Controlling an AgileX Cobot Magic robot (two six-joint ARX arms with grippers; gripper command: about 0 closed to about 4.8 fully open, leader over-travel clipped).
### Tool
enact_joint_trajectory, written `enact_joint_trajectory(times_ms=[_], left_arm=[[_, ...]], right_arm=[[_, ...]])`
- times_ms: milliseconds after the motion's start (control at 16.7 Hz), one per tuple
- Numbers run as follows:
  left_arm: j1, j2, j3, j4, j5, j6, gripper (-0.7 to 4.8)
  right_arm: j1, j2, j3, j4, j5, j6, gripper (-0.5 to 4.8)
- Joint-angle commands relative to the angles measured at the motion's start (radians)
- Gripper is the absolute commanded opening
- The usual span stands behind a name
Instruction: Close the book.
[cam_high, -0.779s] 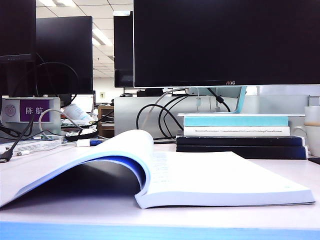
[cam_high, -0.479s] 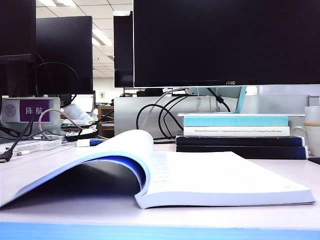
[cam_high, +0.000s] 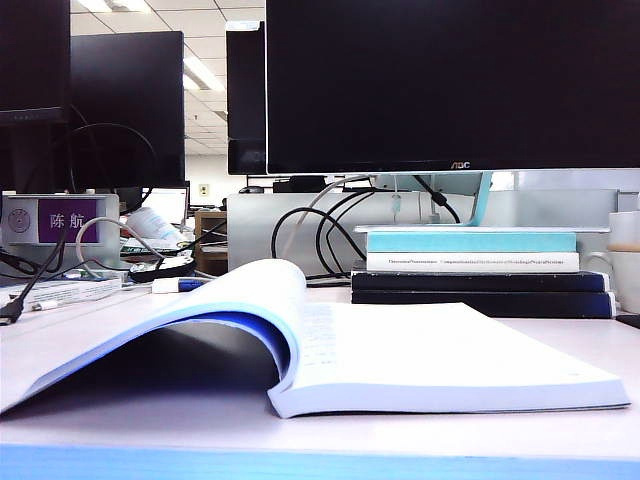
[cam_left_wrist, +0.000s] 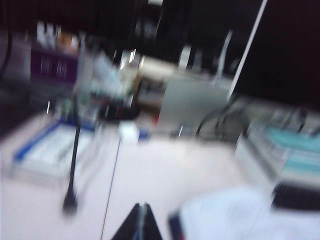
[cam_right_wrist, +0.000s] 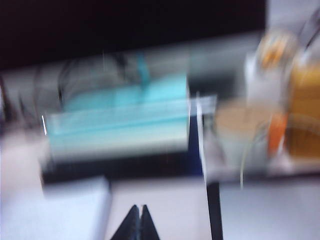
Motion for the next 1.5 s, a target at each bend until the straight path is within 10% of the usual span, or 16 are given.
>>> enact_joint_trajectory(times_ms=[60, 360, 719, 959, 1138, 1498], left_arm=[[0.002, 0.065, 0.132, -0.047, 0.005, -0.002, -0.05], [0.002, 0.254, 0.327, -0.135, 0.093, 0.068, -0.05], [-0.011, 0.377, 0.516, -0.289, 0.020, 0.045, -0.05], [-0.246, 0.524, 0.532, -0.341, -0.212, 0.134, -0.05], [-0.500, 0.647, 0.531, -0.269, -0.410, 0.049, -0.05], [-0.660, 0.666, 0.439, -0.178, -0.486, -0.052, -0.05]], right_arm=[[-0.001, 0.008, 0.079, 0.011, 0.033, 0.021, -0.03], [-0.001, 0.130, 0.240, -0.030, 0.032, 0.016, -0.03], [-0.001, 0.546, 0.586, -0.170, -0.214, -0.086, -0.02], [-0.002, 0.743, 0.717, -0.222, -0.379, -0.095, -0.02], [-0.002, 0.821, 0.737, -0.237, -0.399, -0.104, -0.02], [-0.014, 0.910, 0.738, -0.262, -0.570, -0.125, -0.02]])
